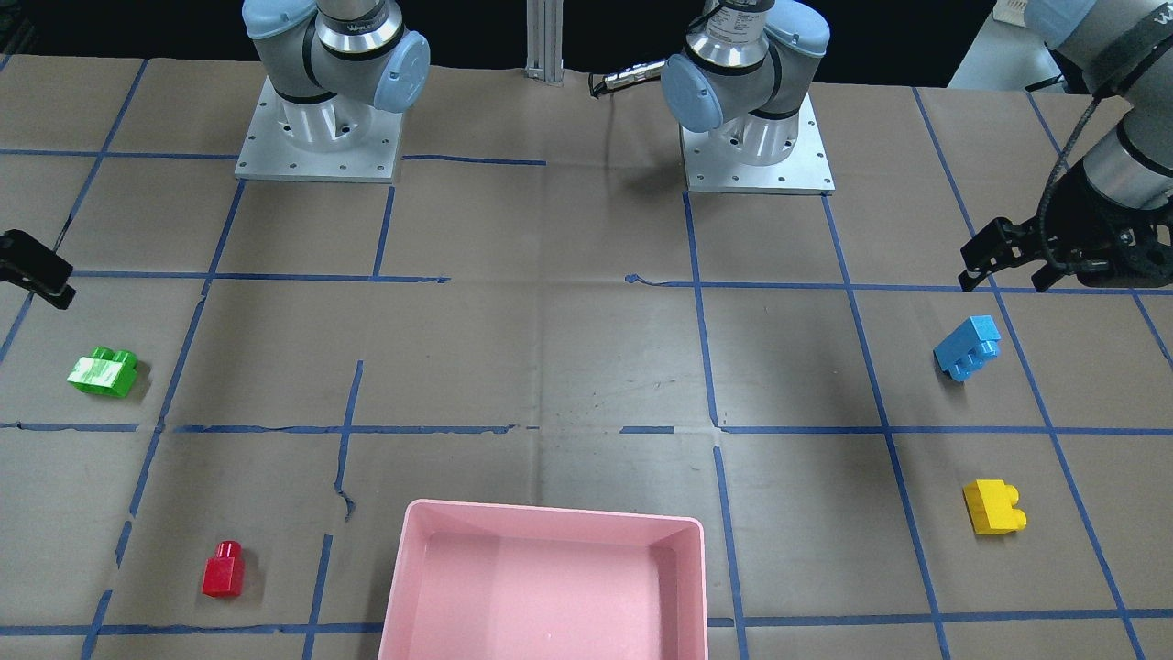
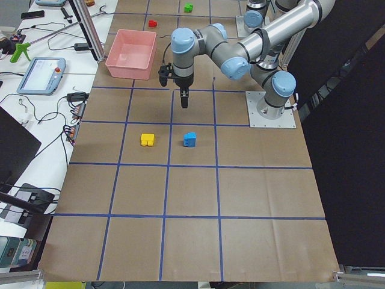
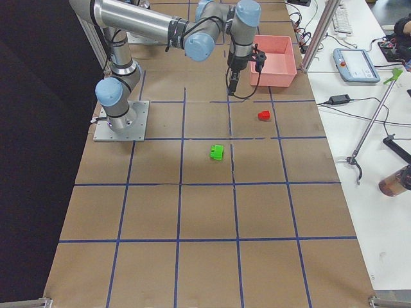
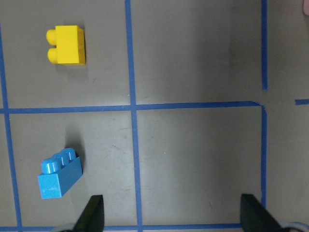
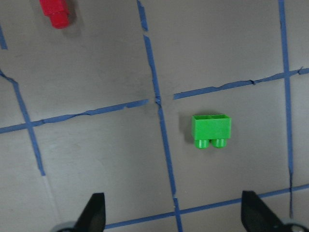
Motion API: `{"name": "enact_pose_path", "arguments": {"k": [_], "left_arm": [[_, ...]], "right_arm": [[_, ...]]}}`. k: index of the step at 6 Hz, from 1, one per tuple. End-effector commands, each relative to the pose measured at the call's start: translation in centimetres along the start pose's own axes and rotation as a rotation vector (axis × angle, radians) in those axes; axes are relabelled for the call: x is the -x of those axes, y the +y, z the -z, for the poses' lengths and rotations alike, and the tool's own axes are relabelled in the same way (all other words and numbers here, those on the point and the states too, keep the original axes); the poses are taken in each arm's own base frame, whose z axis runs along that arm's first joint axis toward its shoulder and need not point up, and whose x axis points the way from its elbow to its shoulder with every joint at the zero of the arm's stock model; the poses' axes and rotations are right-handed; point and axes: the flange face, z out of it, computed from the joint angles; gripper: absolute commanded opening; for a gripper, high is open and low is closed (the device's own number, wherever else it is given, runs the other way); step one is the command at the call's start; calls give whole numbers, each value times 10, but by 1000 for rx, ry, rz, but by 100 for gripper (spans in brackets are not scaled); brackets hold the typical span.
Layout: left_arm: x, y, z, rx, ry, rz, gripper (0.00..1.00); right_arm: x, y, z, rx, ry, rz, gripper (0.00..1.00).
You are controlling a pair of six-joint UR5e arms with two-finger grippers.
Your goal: Put all blocks into box
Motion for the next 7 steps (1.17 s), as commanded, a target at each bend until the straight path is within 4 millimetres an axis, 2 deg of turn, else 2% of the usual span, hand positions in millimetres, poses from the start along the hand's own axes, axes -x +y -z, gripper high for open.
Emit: {"name": "enact_pose_path", "arguments": {"k": [1, 2, 3, 5, 7], "left_arm": [[46, -10, -36, -4, 0, 16, 96], [54, -19, -57, -7, -4, 17, 96], [64, -22, -73, -24, -20, 24, 98], [58, -10, -111, -16, -12, 33, 98], [59, -5, -130, 16, 8, 37, 98]], "right_arm": [[-79, -7, -31, 22, -10, -9, 99], [-79, -7, -60, 21, -10, -9, 99], [-72, 1, -97, 20, -11, -9, 99], [-63, 10, -161, -18, -2, 9, 99], [-67, -9, -210, -7, -11, 79, 99]]}}
